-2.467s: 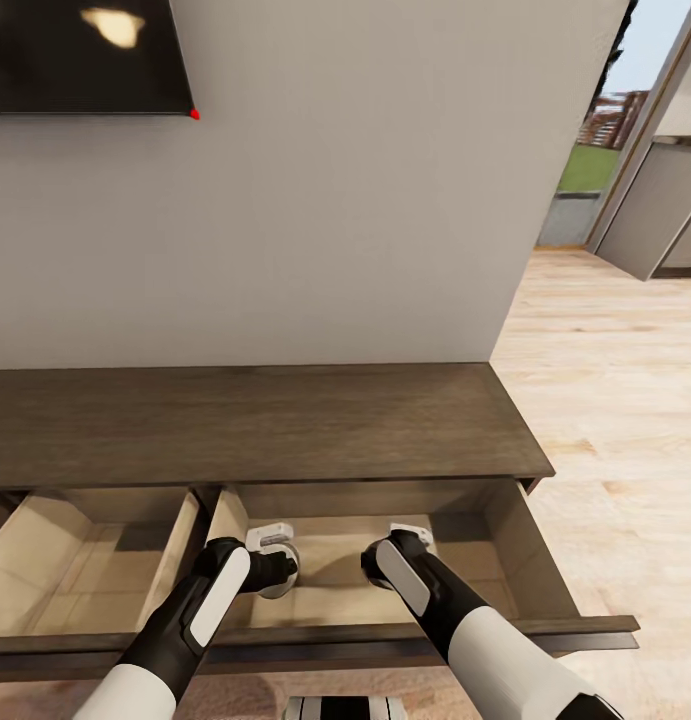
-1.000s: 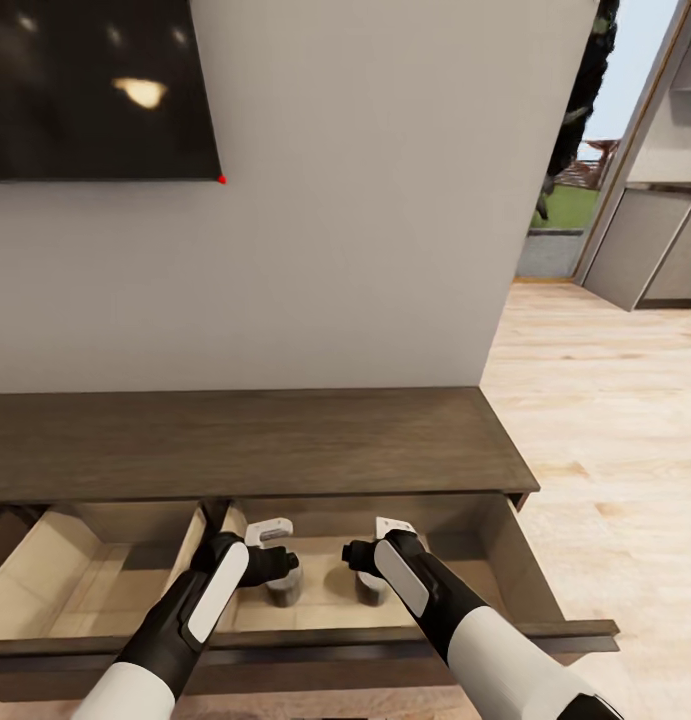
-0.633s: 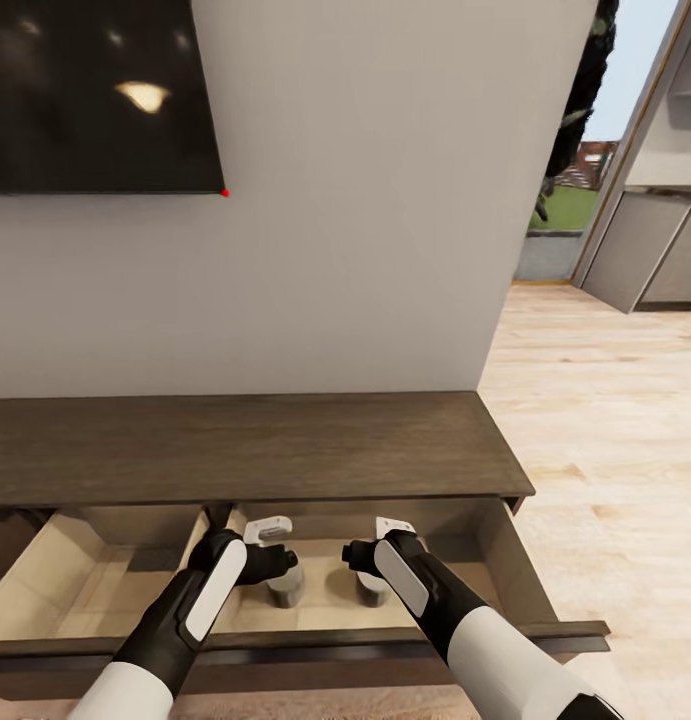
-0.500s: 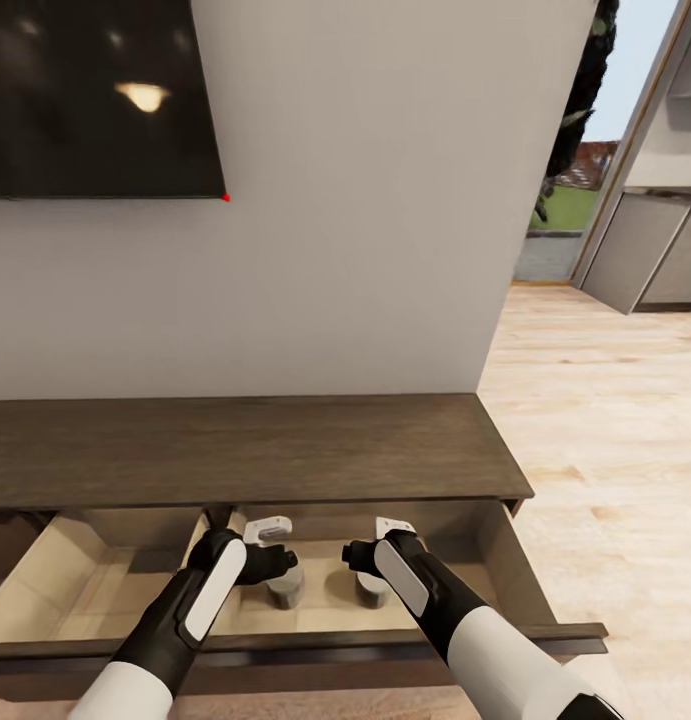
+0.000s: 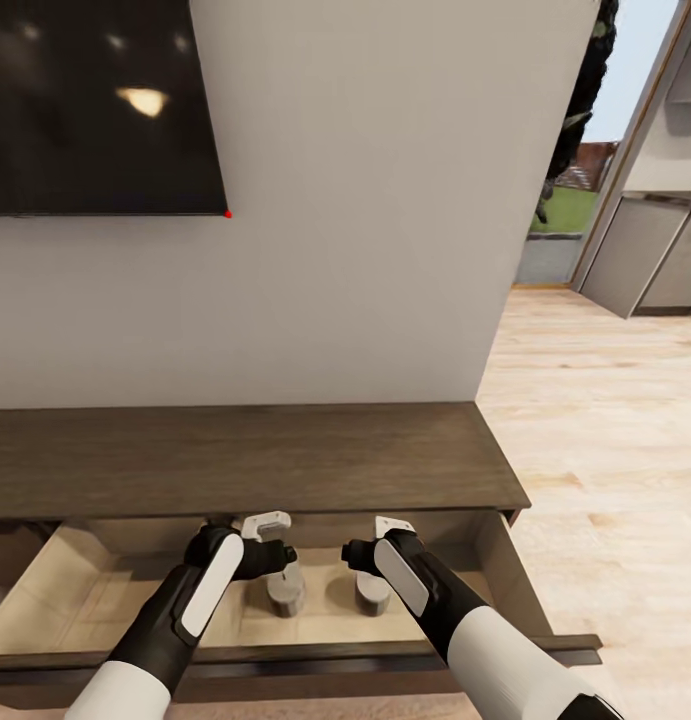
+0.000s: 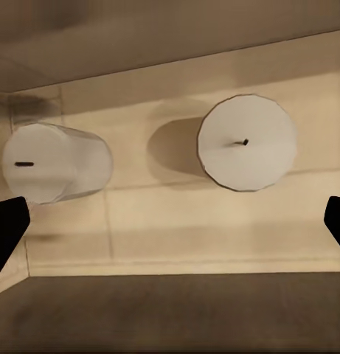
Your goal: Place each of the two pumpkins and all three candles from the living room inside a cabinet in the living room (use any cabinet), then make sure every cabinet is closed, and position the cauldron so it is next to a table in the living room.
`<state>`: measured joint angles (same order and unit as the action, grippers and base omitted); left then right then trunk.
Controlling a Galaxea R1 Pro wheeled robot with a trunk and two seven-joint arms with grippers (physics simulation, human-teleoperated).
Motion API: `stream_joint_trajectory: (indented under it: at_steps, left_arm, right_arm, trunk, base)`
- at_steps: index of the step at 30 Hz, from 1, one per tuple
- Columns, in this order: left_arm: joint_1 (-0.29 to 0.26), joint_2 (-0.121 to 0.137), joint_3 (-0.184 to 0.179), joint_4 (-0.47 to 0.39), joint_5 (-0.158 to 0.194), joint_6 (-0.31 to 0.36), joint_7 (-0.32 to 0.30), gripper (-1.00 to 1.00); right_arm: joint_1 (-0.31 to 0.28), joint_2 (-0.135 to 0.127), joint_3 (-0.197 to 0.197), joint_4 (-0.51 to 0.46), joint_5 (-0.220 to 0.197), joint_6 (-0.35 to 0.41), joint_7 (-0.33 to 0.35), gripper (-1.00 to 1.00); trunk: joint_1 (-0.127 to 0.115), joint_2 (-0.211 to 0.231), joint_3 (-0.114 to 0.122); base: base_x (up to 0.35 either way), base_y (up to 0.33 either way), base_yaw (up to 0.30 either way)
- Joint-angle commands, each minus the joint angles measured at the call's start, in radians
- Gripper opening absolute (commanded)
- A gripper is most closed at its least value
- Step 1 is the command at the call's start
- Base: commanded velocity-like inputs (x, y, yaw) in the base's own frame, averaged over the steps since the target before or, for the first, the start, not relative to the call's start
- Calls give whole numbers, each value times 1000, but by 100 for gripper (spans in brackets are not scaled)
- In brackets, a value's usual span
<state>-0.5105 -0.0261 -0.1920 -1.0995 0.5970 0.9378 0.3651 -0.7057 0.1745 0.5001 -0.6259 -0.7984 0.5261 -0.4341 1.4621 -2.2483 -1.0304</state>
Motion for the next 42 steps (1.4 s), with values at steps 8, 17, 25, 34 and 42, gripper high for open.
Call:
stream_joint_trajectory:
  at_steps: [8,17,25,34,42]
  left_arm:
    - [0,1,3,-10,0,12,0,100]
    - [1,1,33,-20,0,20,0,100]
    - [0,2,37,-22,0,21,0,100]
    - [1,2,37,-22,0,21,0,100]
    - [1,3,38,-22,0,21,0,100]
  right_arm:
    - [0,0,-1,-16,0,-6,1,100]
    - [0,0,-2,-17,1,-6,1,100]
    - [0,0,-2,-17,1,-7,2,100]
    - [0,0,-2,-17,1,-8,4,100]
    - [0,0,-1,-18,1,-8,5,100]
  trunk:
    - [-31,56,25]
    - [-65,119,53]
    - [-96,175,80]
    - [-130,238,115]
    - [-161,294,147]
  base:
    - [-169,0,0]
    - [-47,0,0]
    - [-2,0,-145]
    - [0,0,-265]
    - [-10,3,-267]
